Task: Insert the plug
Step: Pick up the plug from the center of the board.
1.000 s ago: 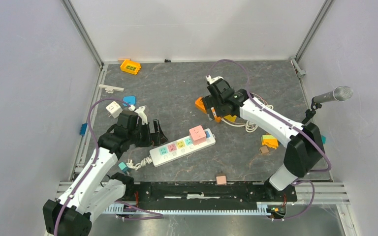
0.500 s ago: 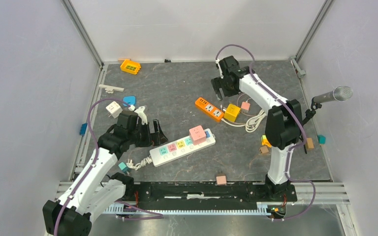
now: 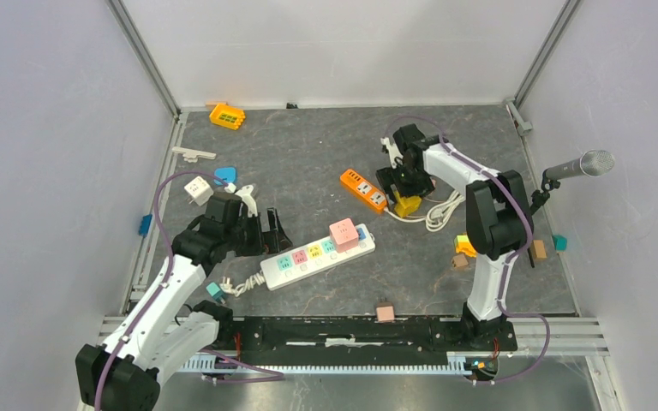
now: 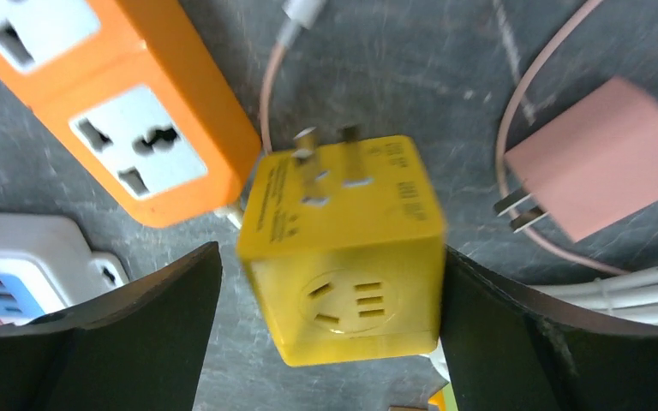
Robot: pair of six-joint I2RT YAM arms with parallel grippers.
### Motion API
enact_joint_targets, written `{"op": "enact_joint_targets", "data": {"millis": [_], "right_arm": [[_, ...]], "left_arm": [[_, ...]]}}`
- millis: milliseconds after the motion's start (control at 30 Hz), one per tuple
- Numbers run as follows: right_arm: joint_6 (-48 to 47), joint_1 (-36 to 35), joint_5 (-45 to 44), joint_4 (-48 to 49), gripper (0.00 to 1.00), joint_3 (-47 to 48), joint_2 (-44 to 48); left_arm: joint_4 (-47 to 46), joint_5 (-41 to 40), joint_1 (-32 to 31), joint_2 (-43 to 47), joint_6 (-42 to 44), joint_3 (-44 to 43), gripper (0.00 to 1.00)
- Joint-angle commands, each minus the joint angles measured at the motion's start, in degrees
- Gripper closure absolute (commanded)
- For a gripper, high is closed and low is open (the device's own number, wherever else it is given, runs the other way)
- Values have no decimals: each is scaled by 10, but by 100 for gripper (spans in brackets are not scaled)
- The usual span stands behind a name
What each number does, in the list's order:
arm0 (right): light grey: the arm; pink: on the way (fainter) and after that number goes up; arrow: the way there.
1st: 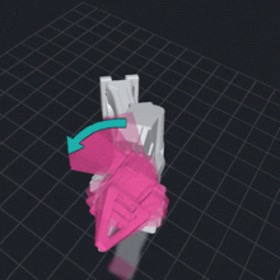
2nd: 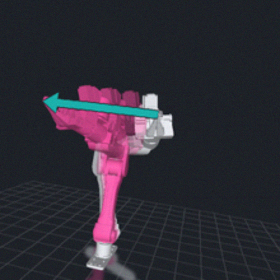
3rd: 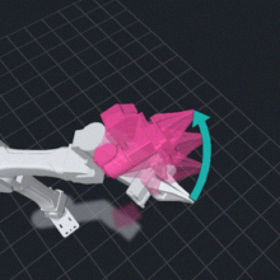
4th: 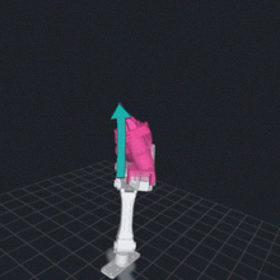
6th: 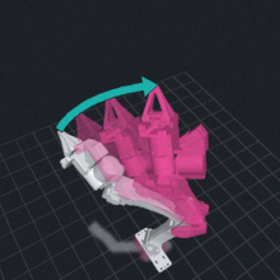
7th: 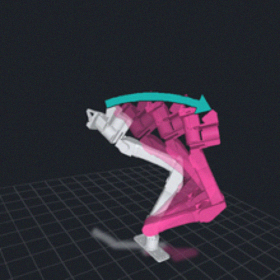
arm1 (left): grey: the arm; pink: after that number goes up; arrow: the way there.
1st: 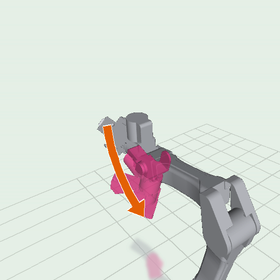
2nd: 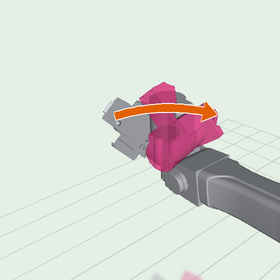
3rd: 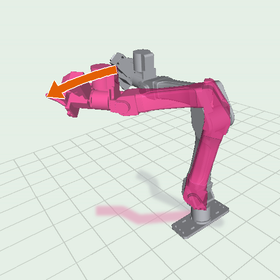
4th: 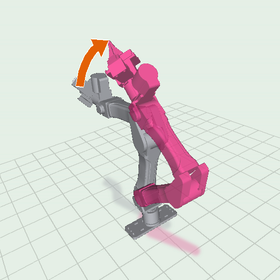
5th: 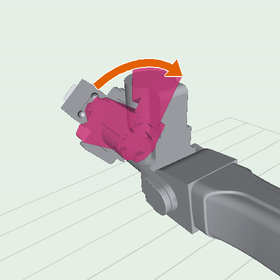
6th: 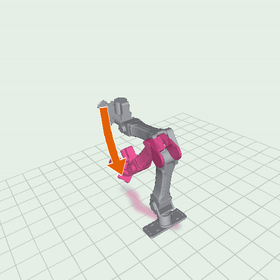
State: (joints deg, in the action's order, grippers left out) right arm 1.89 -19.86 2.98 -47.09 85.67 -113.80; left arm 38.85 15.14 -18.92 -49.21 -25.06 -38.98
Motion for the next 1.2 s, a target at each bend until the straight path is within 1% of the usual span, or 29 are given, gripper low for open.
{"op": "enact_joint_targets", "data": {"millis": [0,100,200,533,633,733,800,867,967,1033,1100,1167], "right_arm": [[4,-3,41,30,9,-57,62],[14,-2,32,49,10,-93,88],[26,-3,15,59,11,-107,98],[60,-8,-56,85,12,-100,90],[62,-9,-58,81,15,-94,73],[60,-11,-65,77,26,-101,66],[59,-12,-66,79,36,-108,71],[57,-12,-61,78,49,-110,83],[37,-16,-48,74,74,-102,111],[18,-22,-40,69,100,-94,140],[-1,-30,-32,65,100,-90,174],[-14,-38,13,77,100,-102,218]], "left_arm": [[-12,1,1,1,-16,-4,0],[-13,4,2,-1,-17,-2,0],[-13,7,1,-4,-17,-3,0],[-13,10,2,2,-15,-4,0],[-14,11,1,3,-15,-3,0],[-15,13,1,3,-14,-4,0],[-15,13,1,5,-14,-4,0],[-15,13,1,5,-14,-4,0],[-17,14,2,6,-14,-2,0],[-17,16,1,6,-14,-2,0],[-18,19,1,6,-13,-2,0],[-19,21,1,6,-14,-2,0]]}}
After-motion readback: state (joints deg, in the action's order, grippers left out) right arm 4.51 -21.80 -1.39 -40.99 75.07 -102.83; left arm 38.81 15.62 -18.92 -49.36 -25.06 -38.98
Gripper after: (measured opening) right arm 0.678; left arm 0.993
